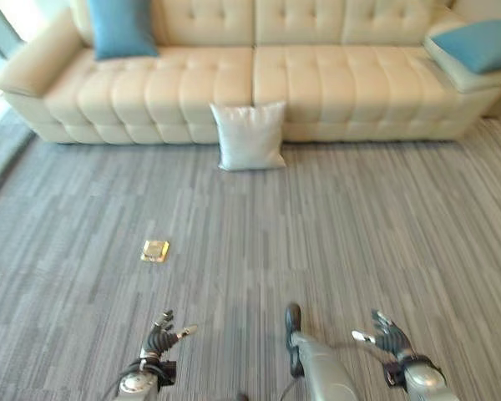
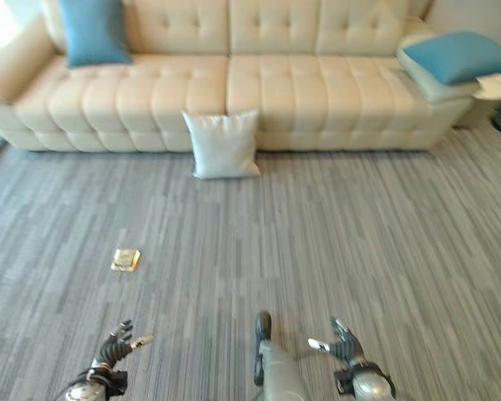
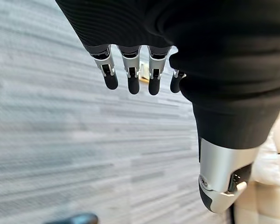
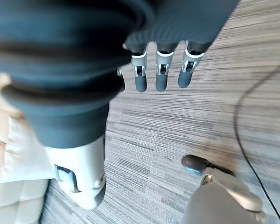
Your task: Pick up all the scattered cushions and arrange them neatly on the sofa.
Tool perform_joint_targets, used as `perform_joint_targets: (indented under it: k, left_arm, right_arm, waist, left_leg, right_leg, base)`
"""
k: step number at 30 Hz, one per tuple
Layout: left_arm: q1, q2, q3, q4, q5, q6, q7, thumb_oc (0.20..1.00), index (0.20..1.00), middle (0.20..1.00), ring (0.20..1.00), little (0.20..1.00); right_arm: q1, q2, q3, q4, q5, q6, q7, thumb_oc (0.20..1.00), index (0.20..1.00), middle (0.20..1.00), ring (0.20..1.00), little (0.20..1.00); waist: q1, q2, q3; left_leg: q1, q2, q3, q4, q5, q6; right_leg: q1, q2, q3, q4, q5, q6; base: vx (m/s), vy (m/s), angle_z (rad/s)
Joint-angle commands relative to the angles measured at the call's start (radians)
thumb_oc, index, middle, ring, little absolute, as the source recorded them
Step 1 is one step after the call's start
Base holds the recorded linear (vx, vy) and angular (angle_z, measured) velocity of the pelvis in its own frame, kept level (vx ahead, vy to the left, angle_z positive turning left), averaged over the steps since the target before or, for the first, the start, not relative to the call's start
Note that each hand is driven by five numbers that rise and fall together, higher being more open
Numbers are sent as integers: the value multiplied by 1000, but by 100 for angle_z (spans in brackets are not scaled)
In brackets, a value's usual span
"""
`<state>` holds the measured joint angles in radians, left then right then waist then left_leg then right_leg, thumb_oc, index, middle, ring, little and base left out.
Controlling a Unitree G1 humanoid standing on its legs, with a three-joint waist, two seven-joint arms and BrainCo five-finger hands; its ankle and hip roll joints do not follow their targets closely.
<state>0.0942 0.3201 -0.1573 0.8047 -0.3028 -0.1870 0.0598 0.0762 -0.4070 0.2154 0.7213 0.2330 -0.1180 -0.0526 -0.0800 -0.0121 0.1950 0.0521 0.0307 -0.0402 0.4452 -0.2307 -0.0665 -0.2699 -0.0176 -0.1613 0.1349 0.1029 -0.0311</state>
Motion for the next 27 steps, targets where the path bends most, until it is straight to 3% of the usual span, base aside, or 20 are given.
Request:
perform_joint_targets:
  k: [1, 3, 4, 5, 6, 7, 8, 9, 10, 11, 13, 16, 19, 20, 21, 22, 24, 25, 26, 27]
  left_arm:
    - [-55, 47, -19, -40, -7, -27, -8, 1000, 1000, 1000, 1000, 1000]
    - [-79, 40, -43, -36, -3, -25, -10, 1000, 1000, 1000, 1000, 1000]
    - [-86, 42, -56, -44, 2, -26, -15, 1000, 1000, 1000, 1000, 1000]
    - [-86, 42, -56, -44, 2, -26, -15, 1000, 1000, 1000, 1000, 1000]
    - [-80, 47, -63, -62, 4, -26, -18, 1000, 1000, 1000, 1000, 1000]
    - [-74, 49, -62, -69, 8, -24, -18, 1000, 1000, 1000, 1000, 1000]
    - [-74, 49, -62, -69, 8, -23, -18, 1000, 1000, 1000, 1000, 1000]
    - [-65, 51, -61, -74, 18, -19, -16, 1000, 1000, 1000, 1000, 1000]
    - [-65, 51, -61, -74, 18, -19, -16, 1000, 1000, 1000, 1000, 1000]
    - [-61, 50, -56, -67, 26, -18, -9, 1000, 1000, 1000, 1000, 1000]
    - [-51, 49, -49, -65, 27, -16, -6, 1000, 1000, 1000, 1000, 1000]
    - [-44, 49, -39, -64, 25, -14, -6, 1000, 1000, 1000, 1000, 1000]
    - [-43, 54, -34, -59, 36, -9, -10, 1000, 1000, 1000, 1000, 1000]
    - [-45, 57, -35, -55, 43, -11, -10, 1000, 1000, 1000, 1000, 1000]
    - [-49, 62, -37, -48, 54, -14, -9, 1000, 1000, 1000, 1000, 1000]
    - [-55, 65, -44, -45, 59, -10, -9, 1000, 1000, 1000, 1000, 1000]
    - [-65, 81, -41, -51, 53, -8, -7, 1000, 1000, 1000, 1000, 1000]
    - [-84, 94, -53, -56, 54, -9, 2, 1000, 1000, 1000, 1000, 1000]
    - [-94, 98, -60, -52, 56, -7, 4, 1000, 1000, 1000, 1000, 1000]
    - [-101, 100, -64, -50, 58, -6, 4, 1000, 1000, 1000, 1000, 1000]
  right_arm:
    - [-77, -41, 10, -57, 3, -39, -14, 1000, 1000, 1000, 1000, 1000]
    - [-86, -45, 16, -50, 13, -38, -16, 1000, 1000, 1000, 1000, 1000]
    - [-83, -48, 12, -56, 15, -37, -18, 1000, 1000, 1000, 1000, 1000]
    - [-83, -48, 12, -56, 15, -37, -18, 1000, 1000, 1000, 1000, 1000]
    - [-80, -52, 6, -55, 10, -38, -22, 1000, 1000, 1000, 1000, 1000]
    - [-78, -50, 1, -48, 11, -36, -25, 1000, 1000, 1000, 1000, 1000]
    - [-78, -50, 1, -48, 11, -36, -25, 1000, 1000, 1000, 1000, 1000]
    - [-76, -45, -5, -31, 11, -35, -32, 1000, 1000, 1000, 1000, 1000]
    - [-75, -45, -5, -31, 11, -36, -32, 1000, 1000, 1000, 1000, 1000]
    - [-71, -39, -14, -20, 7, -35, -41, 1000, 1000, 1000, 1000, 1000]
    - [-61, -30, -22, -14, 4, -31, -40, 1000, 1000, 1000, 1000, 1000]
    - [-54, -25, -26, -6, -4, -27, -39, 1000, 1000, 1000, 1000, 1000]
    - [-41, -17, -36, -8, -18, -19, -27, 1000, 1000, 1000, 1000, 1000]
    - [-41, -11, -35, -5, -20, -20, -23, 1000, 1000, 1000, 1000, 1000]
    - [-41, -2, -33, 3, -18, -20, -21, 1000, 1000, 1000, 1000, 1000]
    - [-40, 12, -31, 3, -15, -20, -16, 1000, 1000, 1000, 1000, 1000]
    - [-55, 29, -10, 1, -16, -19, -9, 1000, 1000, 1000, 1000, 1000]
    - [-82, 41, 10, -9, -18, -24, -19, 1000, 1000, 1000, 1000, 1000]
    - [-96, 48, 16, -15, -18, -24, -20, 1000, 1000, 1000, 1000, 1000]
    - [-99, 49, 19, -27, -16, -25, -20, 1000, 1000, 1000, 1000, 1000]
  waist:
    - [-4, -13, 11]
    - [10, -27, 26]
    - [24, -43, 32]
    - [23, -45, 30]
    - [40, -49, 36]
    - [49, -49, 38]
    - [49, -51, 36]
    - [64, -35, 31]
    - [63, -37, 32]
    - [75, -30, 29]
    - [85, -28, 19]
    - [95, -29, 7]
    - [104, -34, -18]
    - [105, -41, -25]
    - [109, -58, -35]
    - [109, -75, -41]
    - [116, -99, -34]
    - [115, -90, -12]
    - [112, -83, -4]
    - [101, -73, 2]
  left_leg:
    - [16, 29, 73, 73, 312, -25]
    - [-74, 49, 129, 147, 259, 5]
    - [-155, 60, 179, 102, 209, 23]
    - [-156, 57, 180, 99, 212, 24]
    - [-234, 58, 209, -6, 190, 25]
    - [-262, 67, 224, -92, 199, 20]
    - [-262, 65, 225, -98, 204, 21]
    - [-292, 78, 231, -255, 274, -1]
    - [-284, 74, 231, -264, 279, -2]
    - [-322, 85, 235, -367, 321, -16]
    - [-350, 94, 226, -449, 347, -23]
    - [-380, 103, 227, -490, 373, -28]
    - [-381, 104, 256, -453, 395, -18]
    - [-397, 93, 249, -410, 416, -12]
    - [-418, 78, 249, -350, 414, -8]
    - [-405, 59, 253, -318, 386, 8]
    - [-370, 39, 269, -283, 319, 45]
    - [-303, 33, 279, -286, 266, 79]
    - [-253, 29, 285, -301, 245, 87]
    - [-206, 26, 281, -322, 234, 89]
  right_leg:
    - [78, 3, 45, -25, -94, 62]
    - [135, 1, 64, -23, -129, 48]
    - [195, -13, 69, -38, -150, 53]
    - [193, -15, 69, -39, -149, 53]
    - [247, -22, 68, -51, -177, 63]
    - [275, -22, 69, -57, -194, 68]
    - [273, -24, 69, -58, -193, 68]
    - [321, -5, 70, -67, -218, 75]
    - [325, -8, 69, -68, -219, 75]
    - [373, 1, 78, -73, -246, 82]
    - [422, -1, 100, -73, -272, 91]
    - [469, -8, 124, -69, -297, 99]
    - [520, -30, 156, -50, -311, 115]
    - [525, -44, 160, -26, -288, 124]
    - [522, -67, 164, 9, -228, 144]
    - [508, -92, 165, 56, -168, 162]
    - [433, -133, 170, 238, 19, 186]
    - [344, -163, 137, 375, 88, 182]
    - [302, -182, 109, 414, 103, 179]
    - [262, -176, 84, 423, 69, 163]
  base:
    - [246, -125, -37]
    - [455, -170, -48]
    - [422, -117, -21]
    - [556, -52, 5]
    - [401, 31, 5]
    - [402, 31, 7]
    - [446, 66, -25]
    - [319, 46, -19]
    - [617, 118, -22]
    - [307, 69, -21]
    - [507, 161, -8]
    - [500, 214, -7]
    - [580, 301, -23]
    - [576, 328, -28]
    - [563, 332, -34]
    - [523, 345, -25]
    - [495, 382, -5]
    - [527, 427, 6]
    - [543, 409, 3]
    - [519, 289, 13]
